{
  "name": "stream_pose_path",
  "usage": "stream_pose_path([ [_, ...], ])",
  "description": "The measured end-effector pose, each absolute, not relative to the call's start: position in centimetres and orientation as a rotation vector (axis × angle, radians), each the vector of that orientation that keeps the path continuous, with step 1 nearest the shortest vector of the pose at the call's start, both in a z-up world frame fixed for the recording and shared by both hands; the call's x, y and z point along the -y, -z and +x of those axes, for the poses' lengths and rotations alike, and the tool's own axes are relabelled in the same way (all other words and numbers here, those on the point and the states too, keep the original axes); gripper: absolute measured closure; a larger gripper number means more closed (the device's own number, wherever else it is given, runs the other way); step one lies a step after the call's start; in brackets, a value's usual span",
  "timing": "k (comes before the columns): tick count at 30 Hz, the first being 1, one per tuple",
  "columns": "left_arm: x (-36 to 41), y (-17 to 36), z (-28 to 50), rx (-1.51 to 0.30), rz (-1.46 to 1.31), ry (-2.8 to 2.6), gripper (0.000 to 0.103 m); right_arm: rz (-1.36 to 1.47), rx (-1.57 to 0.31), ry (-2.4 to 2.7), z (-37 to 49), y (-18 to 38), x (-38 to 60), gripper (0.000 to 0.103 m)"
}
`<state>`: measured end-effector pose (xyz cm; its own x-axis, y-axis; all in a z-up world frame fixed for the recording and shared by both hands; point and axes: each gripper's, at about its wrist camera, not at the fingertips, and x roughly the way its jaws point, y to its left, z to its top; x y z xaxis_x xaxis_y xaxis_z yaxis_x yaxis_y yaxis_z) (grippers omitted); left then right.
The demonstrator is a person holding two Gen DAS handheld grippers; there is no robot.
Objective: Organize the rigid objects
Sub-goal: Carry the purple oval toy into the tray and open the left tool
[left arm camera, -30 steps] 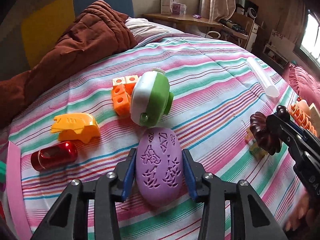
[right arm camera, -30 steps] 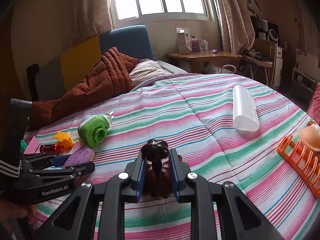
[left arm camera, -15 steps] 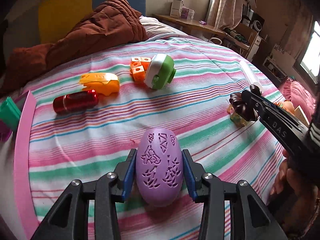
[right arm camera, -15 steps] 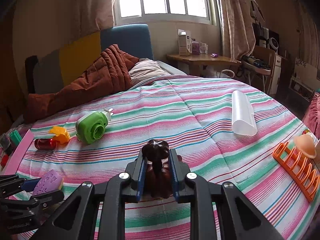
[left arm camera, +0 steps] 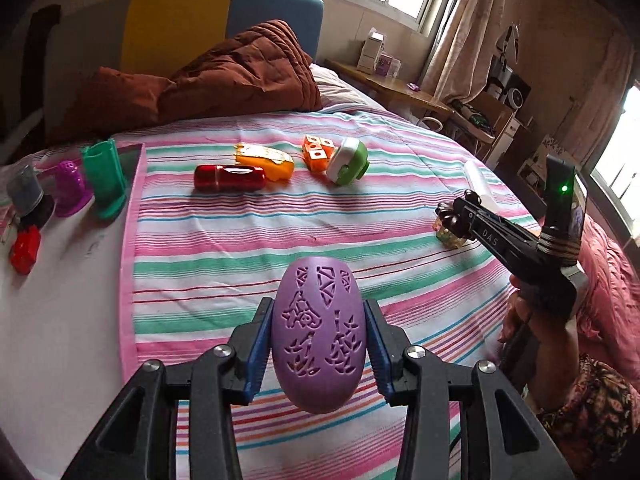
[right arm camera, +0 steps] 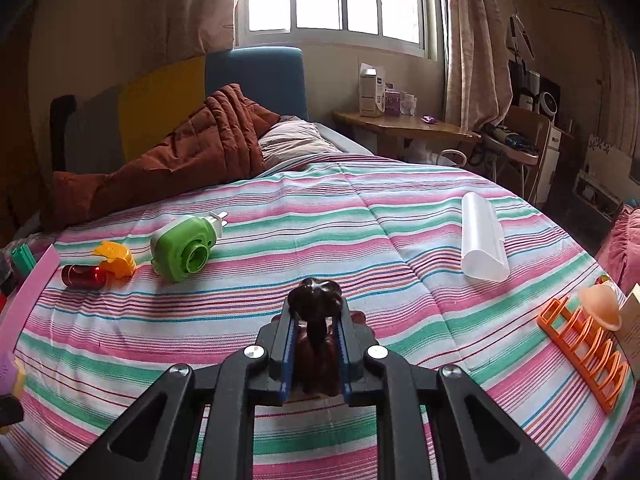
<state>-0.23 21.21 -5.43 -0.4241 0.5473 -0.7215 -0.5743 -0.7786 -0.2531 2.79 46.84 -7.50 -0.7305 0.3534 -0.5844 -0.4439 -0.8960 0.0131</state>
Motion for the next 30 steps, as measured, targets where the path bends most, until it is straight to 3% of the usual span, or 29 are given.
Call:
stream_pose_path([
  [14, -10.1, 2.3, -2.4, 0.061, -1.048, -2.417, 0.059, -0.816, -0.177, -2.556, 3.0, 7.3, -46.2, 0.092],
  [30, -1.8, 7.0, -9.6, 0.065, -1.309, -2.588, 0.059, -0.833, -0.13, -2.533, 2.9, 7.4, -45.6, 0.091],
])
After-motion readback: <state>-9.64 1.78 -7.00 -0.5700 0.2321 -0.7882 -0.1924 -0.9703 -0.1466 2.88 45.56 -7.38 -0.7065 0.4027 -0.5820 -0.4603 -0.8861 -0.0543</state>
